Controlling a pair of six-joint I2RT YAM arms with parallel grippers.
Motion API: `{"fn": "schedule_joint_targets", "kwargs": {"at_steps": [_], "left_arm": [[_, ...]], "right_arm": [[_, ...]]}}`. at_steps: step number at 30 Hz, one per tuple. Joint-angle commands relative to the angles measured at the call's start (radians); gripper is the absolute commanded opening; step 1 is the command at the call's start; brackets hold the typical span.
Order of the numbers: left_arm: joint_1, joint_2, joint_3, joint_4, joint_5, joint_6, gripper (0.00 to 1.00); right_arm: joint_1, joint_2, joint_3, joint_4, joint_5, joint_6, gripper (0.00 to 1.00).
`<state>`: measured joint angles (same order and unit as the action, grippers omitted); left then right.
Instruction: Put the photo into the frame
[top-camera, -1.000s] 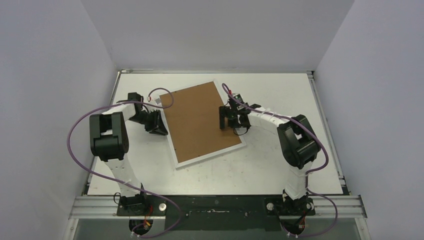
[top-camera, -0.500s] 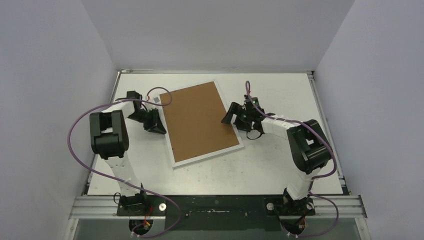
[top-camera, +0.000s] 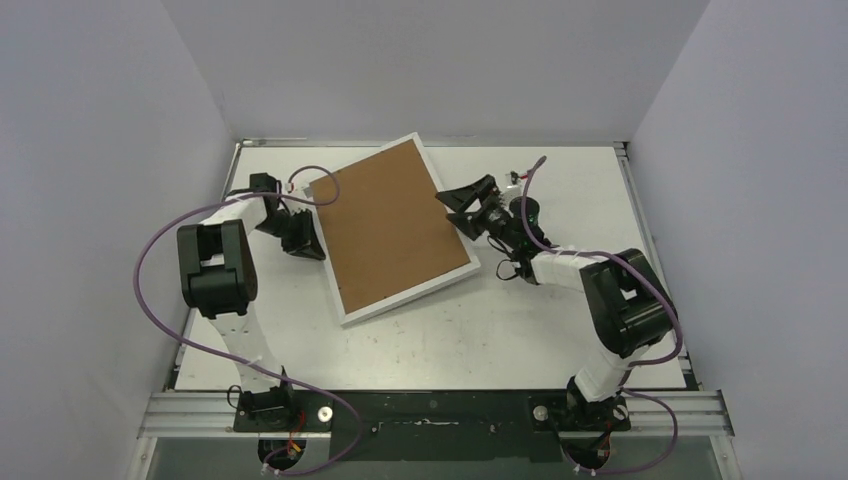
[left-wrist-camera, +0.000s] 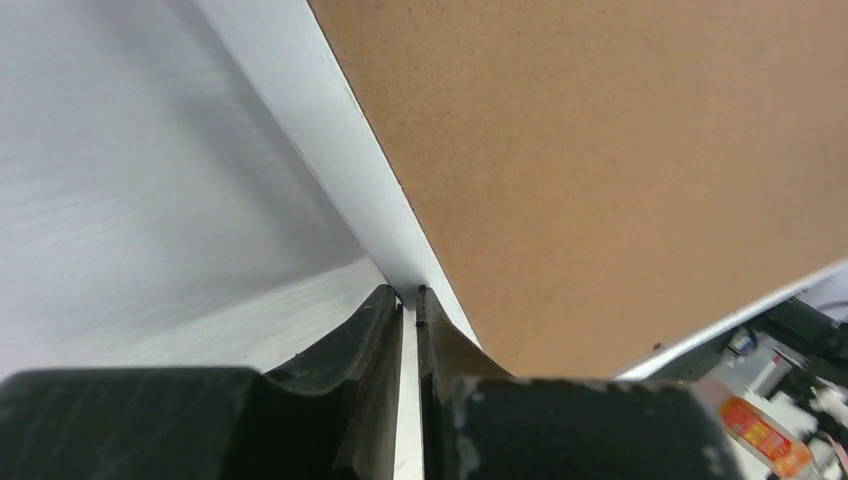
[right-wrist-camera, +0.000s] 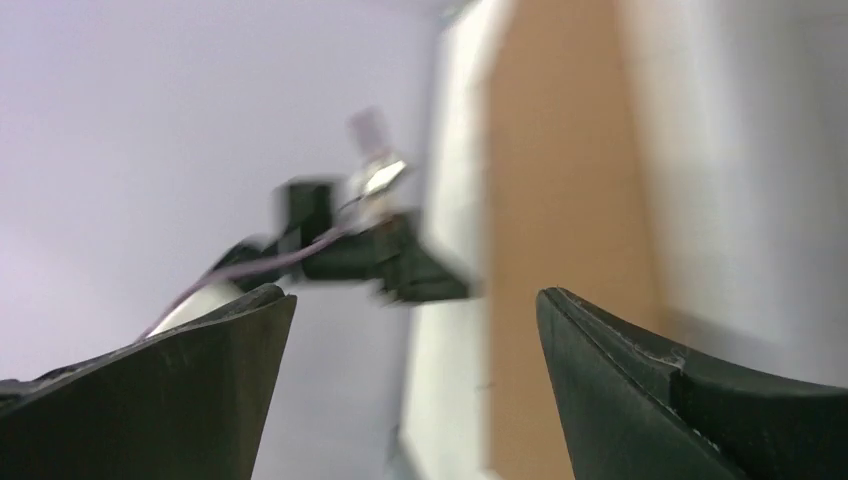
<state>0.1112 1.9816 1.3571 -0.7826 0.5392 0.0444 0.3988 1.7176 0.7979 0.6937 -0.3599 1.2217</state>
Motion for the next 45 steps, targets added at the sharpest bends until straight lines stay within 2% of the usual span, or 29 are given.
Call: {"fn": "schedule_joint_targets", "kwargs": {"at_steps": [1,5,6,8,10,11,12,13,15,16,17,18,22,26,33,35,41,44,45], "left_arm": [[-0.096,0.102,-0.03,0.113,0.091,-0.002,0.0],[-0.097,0.1,-0.035,0.12,0.088,-0.005,0.0],[-0.098,0.099,-0.038,0.122,0.085,-0.005,0.0],[-0.098,0.096,-0.039,0.119,0.078,-0.001,0.0],[-0.092,0.089,-0.034,0.109,0.075,0.005,0.0],[-0.086,0.083,-0.028,0.1,0.082,0.006,0.0],[-0.076,0.072,-0.019,0.087,0.091,0.006,0.0],[-0.065,0.062,-0.006,0.072,0.103,0.006,0.0],[-0.044,0.037,0.024,0.042,0.127,0.007,0.0],[-0.033,0.021,0.047,0.033,0.132,0.008,0.04],[-0.021,0.011,0.058,0.03,0.136,0.007,0.12],[-0.009,0.007,0.086,0.029,0.141,0.0,0.21],[0.023,0.039,0.151,-0.016,0.198,-0.024,0.44],[0.0,0.041,0.074,0.028,0.193,-0.067,0.67],[-0.016,0.066,-0.052,0.197,0.182,-0.232,0.79],[-0.021,0.079,-0.064,0.261,0.185,-0.277,0.97],[-0.088,0.128,-0.051,0.286,0.112,-0.287,0.96],[-0.102,0.134,-0.041,0.297,0.109,-0.312,1.0],[-0.103,0.13,-0.038,0.301,0.093,-0.314,0.95]], "right_arm": [[0.184,-0.092,0.04,0.541,-0.488,0.318,0.97],[0.189,-0.071,-0.046,0.562,-0.485,0.363,1.0],[0.189,-0.071,-0.064,0.555,-0.487,0.362,0.97],[0.175,-0.101,-0.082,0.457,-0.48,0.298,0.97],[0.154,-0.161,-0.031,0.171,-0.466,0.101,0.99],[0.138,-0.187,0.041,-0.094,-0.432,-0.073,1.0],[0.128,-0.199,0.184,-0.394,-0.347,-0.277,0.94],[0.12,-0.192,0.278,-0.623,-0.267,-0.437,0.92],[0.1,-0.163,0.413,-0.877,-0.123,-0.612,0.92],[0.087,-0.151,0.444,-0.935,-0.073,-0.659,0.92],[0.078,-0.144,0.463,-0.974,-0.004,-0.698,0.91],[0.068,-0.134,0.468,-0.995,0.044,-0.732,0.91],[-0.001,-0.052,0.485,-0.989,0.153,-0.812,0.9],[-0.059,0.081,0.514,-0.912,0.111,-0.81,0.9],[-0.084,0.224,0.534,-0.782,-0.011,-0.741,0.9],[-0.09,0.248,0.529,-0.757,-0.046,-0.724,0.9],[-0.065,0.258,0.485,-0.701,-0.088,-0.668,0.9],[-0.038,0.239,0.442,-0.649,-0.098,-0.641,0.9],[-0.028,0.229,0.419,-0.631,-0.101,-0.627,0.9]]}}
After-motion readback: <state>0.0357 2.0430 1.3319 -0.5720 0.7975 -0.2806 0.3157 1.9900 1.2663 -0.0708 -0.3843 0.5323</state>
